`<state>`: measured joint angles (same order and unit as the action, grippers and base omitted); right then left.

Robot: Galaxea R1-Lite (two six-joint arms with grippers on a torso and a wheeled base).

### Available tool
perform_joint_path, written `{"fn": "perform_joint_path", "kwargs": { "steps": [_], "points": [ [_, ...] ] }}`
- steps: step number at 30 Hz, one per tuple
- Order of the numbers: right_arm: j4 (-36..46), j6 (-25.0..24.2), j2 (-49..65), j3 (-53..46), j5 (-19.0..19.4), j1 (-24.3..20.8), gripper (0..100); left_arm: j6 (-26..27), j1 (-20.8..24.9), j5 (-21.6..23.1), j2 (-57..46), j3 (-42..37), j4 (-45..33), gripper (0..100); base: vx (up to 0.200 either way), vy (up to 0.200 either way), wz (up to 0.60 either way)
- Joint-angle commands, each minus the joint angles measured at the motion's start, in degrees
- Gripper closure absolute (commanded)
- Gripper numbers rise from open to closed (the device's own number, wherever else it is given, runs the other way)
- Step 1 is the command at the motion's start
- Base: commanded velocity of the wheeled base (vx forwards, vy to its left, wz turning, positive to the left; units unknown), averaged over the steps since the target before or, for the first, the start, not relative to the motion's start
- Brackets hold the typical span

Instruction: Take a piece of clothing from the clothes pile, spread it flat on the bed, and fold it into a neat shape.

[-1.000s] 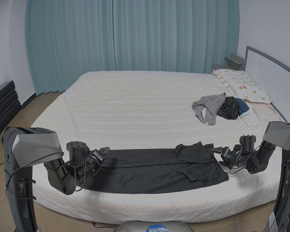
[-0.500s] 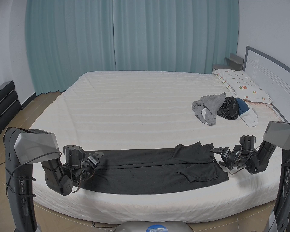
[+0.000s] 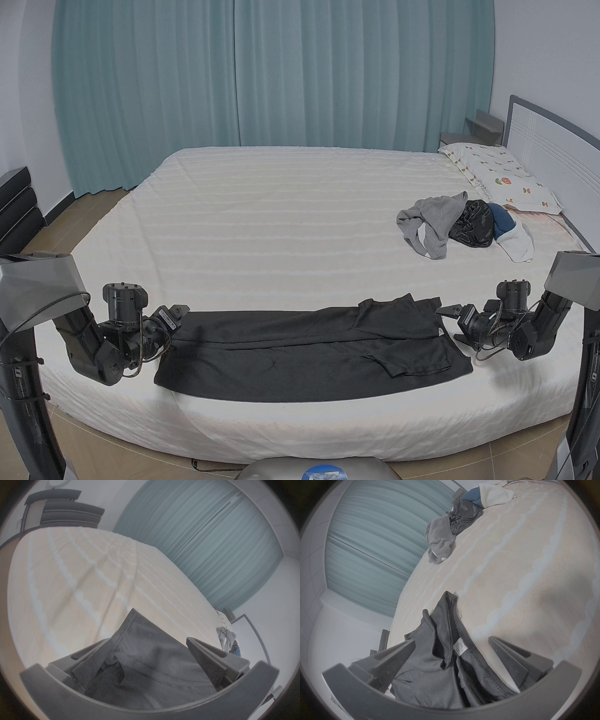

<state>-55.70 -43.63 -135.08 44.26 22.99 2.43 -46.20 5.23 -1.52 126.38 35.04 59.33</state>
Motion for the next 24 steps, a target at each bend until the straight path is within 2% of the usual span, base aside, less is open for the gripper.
{"fn": "perform_joint_path", "kwargs": {
  "steps": [1,5,8,13,16,17,24],
  "points": [
    [0.0,0.0,0.0,-0.1,0.0,-0.1,0,3.7,-0.4,0.3,-2.2,5.1,-4.7,0,0.000,0.000,0.00],
    [0.0,0.0,0.0,-0.1,0.0,-0.1,0,6.5,-0.3,0.7,-0.8,8.7,-11.3,0,0.000,0.000,0.00],
    [0.0,-0.1,-0.1,-0.1,0.0,-0.1,0,9.2,-0.3,2.8,0.6,9.7,-14.9,0,0.000,0.000,0.00],
    [0.0,0.0,-0.2,-0.1,0.0,-0.1,0,10.2,-0.2,5.8,4.0,9.7,-14.9,0,0.000,0.000,0.00],
    [0.0,0.0,-0.2,-0.1,0.0,-0.1,0,12.2,-0.3,5.9,5.1,9.4,-15.0,0,0.000,0.000,0.00],
    [0.0,0.0,-0.2,-0.1,0.0,-0.1,0,15.3,-0.8,6.0,5.2,8.6,-15.2,0,0.000,0.000,0.00],
    [0.0,0.0,-0.2,-0.2,0.0,-0.2,0,16.1,-2.2,6.4,0.4,6.4,-14.9,0,0.000,0.000,0.00]
  ]
}}
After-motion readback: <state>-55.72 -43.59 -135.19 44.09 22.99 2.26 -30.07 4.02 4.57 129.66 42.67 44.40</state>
